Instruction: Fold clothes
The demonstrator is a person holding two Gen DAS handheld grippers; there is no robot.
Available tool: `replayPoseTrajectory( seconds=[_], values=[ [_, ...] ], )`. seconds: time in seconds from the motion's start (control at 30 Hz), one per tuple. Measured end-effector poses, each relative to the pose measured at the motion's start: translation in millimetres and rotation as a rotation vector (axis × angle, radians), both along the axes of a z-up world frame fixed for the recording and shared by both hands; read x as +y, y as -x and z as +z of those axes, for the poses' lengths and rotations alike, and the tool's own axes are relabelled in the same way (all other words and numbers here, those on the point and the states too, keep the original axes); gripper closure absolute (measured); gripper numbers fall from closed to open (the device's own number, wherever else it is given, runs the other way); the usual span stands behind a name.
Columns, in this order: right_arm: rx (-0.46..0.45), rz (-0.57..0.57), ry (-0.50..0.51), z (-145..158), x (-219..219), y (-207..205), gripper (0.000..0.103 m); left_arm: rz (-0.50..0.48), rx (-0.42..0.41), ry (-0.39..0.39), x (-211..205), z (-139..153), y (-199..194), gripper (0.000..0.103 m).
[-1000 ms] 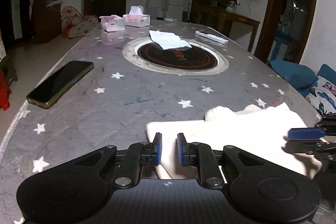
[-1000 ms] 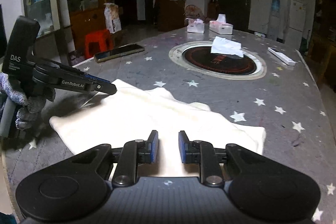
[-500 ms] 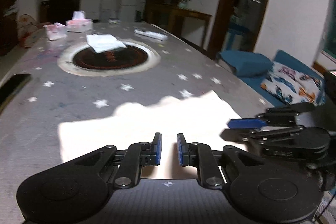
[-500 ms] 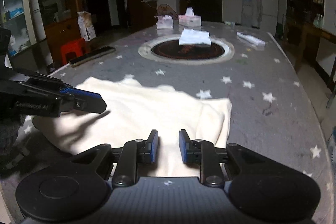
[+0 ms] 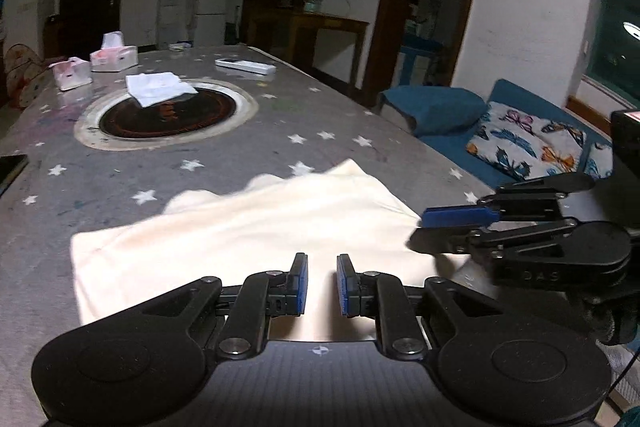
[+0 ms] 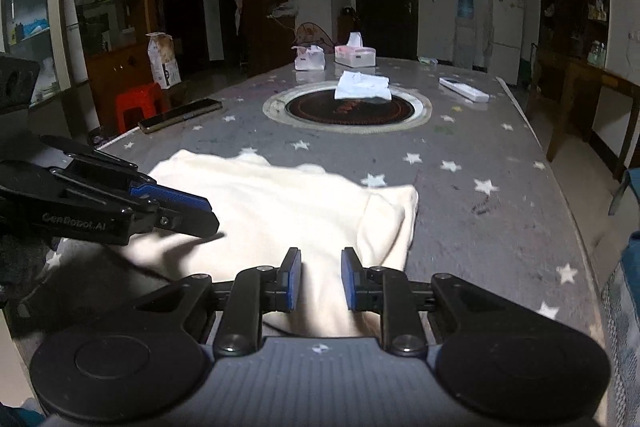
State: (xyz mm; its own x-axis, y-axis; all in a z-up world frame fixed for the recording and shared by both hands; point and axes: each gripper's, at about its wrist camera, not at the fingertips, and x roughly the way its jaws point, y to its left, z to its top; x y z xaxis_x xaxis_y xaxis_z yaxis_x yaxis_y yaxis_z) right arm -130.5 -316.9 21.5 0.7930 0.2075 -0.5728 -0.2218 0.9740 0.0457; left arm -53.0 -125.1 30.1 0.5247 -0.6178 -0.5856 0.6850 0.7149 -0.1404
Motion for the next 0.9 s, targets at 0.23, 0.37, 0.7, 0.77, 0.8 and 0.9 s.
replayPoseTrajectory(
  seconds=[0.23, 0.37, 0.7, 0.77, 0.8, 0.9],
  values=[
    [-0.016, -0.009, -0.027, -14.3, -4.5, 4.9, 0.082, -0.026, -0.015, -0.044, -9.3, -12.4, 9.1, 0.086],
    [-0.037, -0.017, -0.021, -3.7, -6.4, 13.0, 0.082, -0.019, -0.021, -0.033, -6.3, -5.9, 10.9, 0.086],
    [-0.001, -0.017, -0.038, -14.1, -8.2, 18.8, 0.084, -0.044, -0.016, -0.032, -13.0, -11.8, 17.9, 0.086],
    [0.011, -0.017, -0.039, -11.7, -9.4, 18.3, 0.084, -0.039, -0.014, -0.030, -11.8, -11.2, 18.4, 0.086],
    [0.006, -0.011, -0.027, -8.8, -7.9, 19.0, 0.084, -0.036, -0.013, -0.027, -10.9, -9.9, 18.9, 0.085],
    [-0.019, 0.011, 0.000, 1.4, -2.9, 21.3, 0.084, -0.021, -0.023, -0.012, -4.8, -4.1, 23.6, 0.085]
  ],
)
